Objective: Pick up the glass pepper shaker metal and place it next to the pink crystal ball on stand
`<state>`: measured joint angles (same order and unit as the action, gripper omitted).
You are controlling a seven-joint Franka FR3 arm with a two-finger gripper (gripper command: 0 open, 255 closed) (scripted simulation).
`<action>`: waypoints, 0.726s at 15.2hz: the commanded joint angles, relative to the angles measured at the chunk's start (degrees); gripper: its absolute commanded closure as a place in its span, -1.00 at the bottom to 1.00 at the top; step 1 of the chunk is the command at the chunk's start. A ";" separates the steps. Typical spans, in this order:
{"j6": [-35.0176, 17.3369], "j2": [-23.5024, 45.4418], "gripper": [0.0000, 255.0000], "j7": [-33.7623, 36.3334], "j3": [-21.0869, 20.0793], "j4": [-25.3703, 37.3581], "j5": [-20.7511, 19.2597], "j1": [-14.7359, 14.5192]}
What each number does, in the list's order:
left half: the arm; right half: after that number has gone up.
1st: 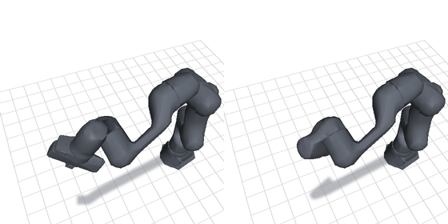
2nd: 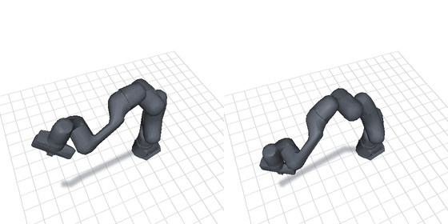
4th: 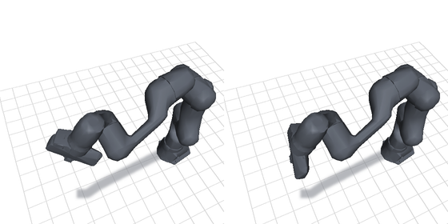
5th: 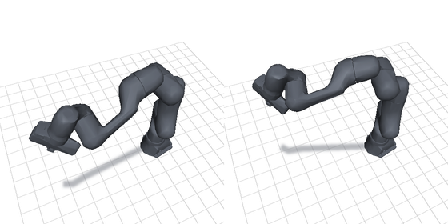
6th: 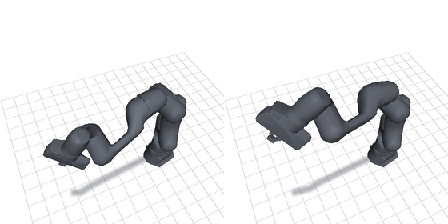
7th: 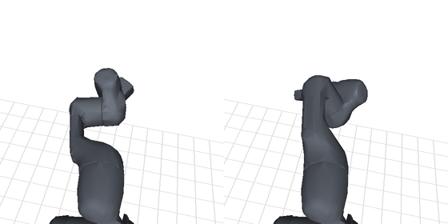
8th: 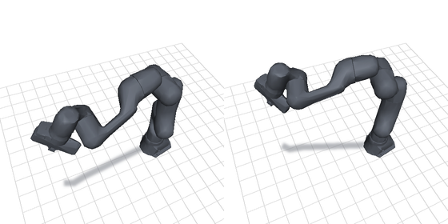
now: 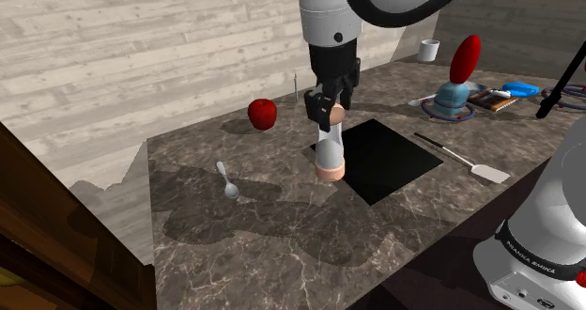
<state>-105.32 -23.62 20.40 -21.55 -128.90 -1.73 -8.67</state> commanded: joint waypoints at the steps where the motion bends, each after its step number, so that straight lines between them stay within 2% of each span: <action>1: 1.59 -0.25 1.00 -0.23 0.14 1.35 0.04 0.01; 11: 9.17 -0.16 1.00 -1.22 0.68 9.09 -0.17 0.32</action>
<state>-96.88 -23.93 19.27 -20.91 -120.68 -1.83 -8.42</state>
